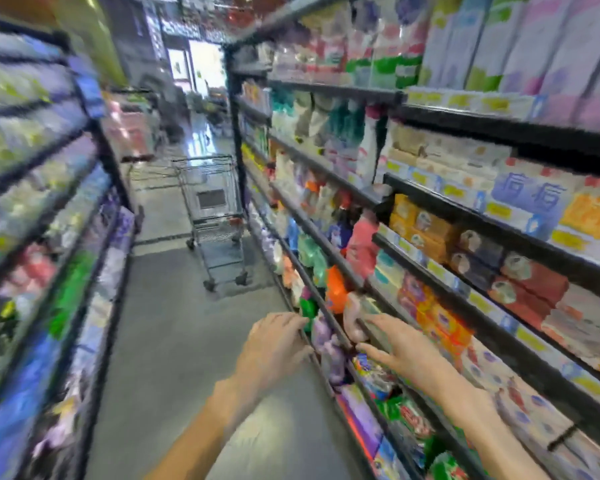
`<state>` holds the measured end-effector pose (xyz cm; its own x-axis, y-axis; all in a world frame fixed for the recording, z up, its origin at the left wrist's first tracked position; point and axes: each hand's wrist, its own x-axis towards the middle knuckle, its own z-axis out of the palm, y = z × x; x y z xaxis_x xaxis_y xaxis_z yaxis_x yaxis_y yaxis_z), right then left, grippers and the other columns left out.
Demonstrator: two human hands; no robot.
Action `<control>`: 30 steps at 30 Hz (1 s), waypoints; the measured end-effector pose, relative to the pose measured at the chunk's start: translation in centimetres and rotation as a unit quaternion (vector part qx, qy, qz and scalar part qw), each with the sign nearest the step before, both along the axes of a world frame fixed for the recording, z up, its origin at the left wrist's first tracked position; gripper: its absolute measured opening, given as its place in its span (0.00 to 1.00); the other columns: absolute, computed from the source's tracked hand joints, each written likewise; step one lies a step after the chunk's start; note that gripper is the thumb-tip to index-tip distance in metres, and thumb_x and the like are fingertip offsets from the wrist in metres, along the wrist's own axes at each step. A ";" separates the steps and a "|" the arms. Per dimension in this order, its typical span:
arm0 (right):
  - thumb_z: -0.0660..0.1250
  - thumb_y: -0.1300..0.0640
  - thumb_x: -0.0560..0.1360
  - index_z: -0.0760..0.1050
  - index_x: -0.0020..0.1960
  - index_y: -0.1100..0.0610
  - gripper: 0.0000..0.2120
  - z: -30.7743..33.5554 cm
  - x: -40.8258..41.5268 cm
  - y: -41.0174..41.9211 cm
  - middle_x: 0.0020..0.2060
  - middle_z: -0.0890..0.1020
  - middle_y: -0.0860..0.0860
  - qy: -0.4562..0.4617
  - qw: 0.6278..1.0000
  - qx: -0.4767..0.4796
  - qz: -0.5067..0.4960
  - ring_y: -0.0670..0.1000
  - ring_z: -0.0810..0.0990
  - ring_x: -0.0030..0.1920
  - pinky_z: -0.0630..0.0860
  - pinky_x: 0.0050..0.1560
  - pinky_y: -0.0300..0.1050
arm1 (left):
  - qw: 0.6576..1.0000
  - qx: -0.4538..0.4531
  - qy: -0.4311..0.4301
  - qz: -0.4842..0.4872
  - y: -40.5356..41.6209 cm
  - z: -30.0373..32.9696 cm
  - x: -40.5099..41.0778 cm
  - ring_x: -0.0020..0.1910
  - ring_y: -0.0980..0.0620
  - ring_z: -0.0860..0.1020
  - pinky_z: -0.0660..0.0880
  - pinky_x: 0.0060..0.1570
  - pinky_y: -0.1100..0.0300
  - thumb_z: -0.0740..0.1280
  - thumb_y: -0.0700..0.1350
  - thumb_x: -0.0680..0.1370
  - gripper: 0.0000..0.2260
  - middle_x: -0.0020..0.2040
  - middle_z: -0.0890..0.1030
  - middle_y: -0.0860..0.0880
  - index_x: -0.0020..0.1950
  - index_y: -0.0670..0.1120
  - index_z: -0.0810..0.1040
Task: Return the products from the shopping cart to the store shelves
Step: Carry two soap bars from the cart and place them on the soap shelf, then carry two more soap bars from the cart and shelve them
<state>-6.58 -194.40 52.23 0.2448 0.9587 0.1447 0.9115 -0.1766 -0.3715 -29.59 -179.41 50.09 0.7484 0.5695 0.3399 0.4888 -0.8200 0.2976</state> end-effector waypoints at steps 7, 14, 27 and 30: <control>0.61 0.33 0.75 0.71 0.71 0.49 0.30 1.7 -8.4 16.1 0.65 0.78 0.46 -0.037 0.990 -0.003 0.137 0.47 0.76 0.64 0.69 0.64 0.39 | 0.994 -0.040 0.010 0.101 11.0 -0.2 -11.8 0.70 0.50 0.69 0.67 0.67 0.53 0.51 0.68 0.74 0.33 0.70 0.73 0.53 0.72 0.53 0.71; 0.52 0.27 0.75 0.69 0.72 0.48 0.35 2.7 -15.7 31.7 0.67 0.76 0.45 -0.048 0.978 0.043 0.196 0.47 0.75 0.66 0.72 0.66 0.46 | 0.987 -0.019 0.014 0.159 23.9 0.6 -19.8 0.69 0.49 0.71 0.70 0.66 0.50 0.53 0.67 0.75 0.30 0.68 0.75 0.53 0.72 0.53 0.71; 0.63 0.37 0.77 0.66 0.73 0.44 0.27 -0.3 -19.5 60.3 0.66 0.74 0.39 0.005 0.968 0.047 0.245 0.42 0.73 0.66 0.69 0.63 0.37 | 0.967 -0.015 -0.009 0.255 48.4 -1.3 -25.1 0.68 0.53 0.73 0.72 0.65 0.54 0.57 0.66 0.77 0.28 0.68 0.75 0.55 0.72 0.54 0.72; 0.63 0.37 0.77 0.65 0.74 0.45 0.28 -0.5 -18.4 68.4 0.65 0.74 0.41 0.016 0.966 0.051 0.251 0.43 0.74 0.64 0.72 0.62 0.41 | 0.966 -0.017 0.002 0.259 55.7 -1.1 -23.8 0.67 0.52 0.75 0.72 0.64 0.54 0.56 0.66 0.77 0.28 0.67 0.76 0.54 0.71 0.53 0.73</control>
<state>-24.95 -125.97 51.78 -0.2422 0.9386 0.2457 0.8604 0.3248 -0.3928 -53.37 -123.75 48.99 0.3616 0.8785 0.3121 0.8322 -0.4551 0.3167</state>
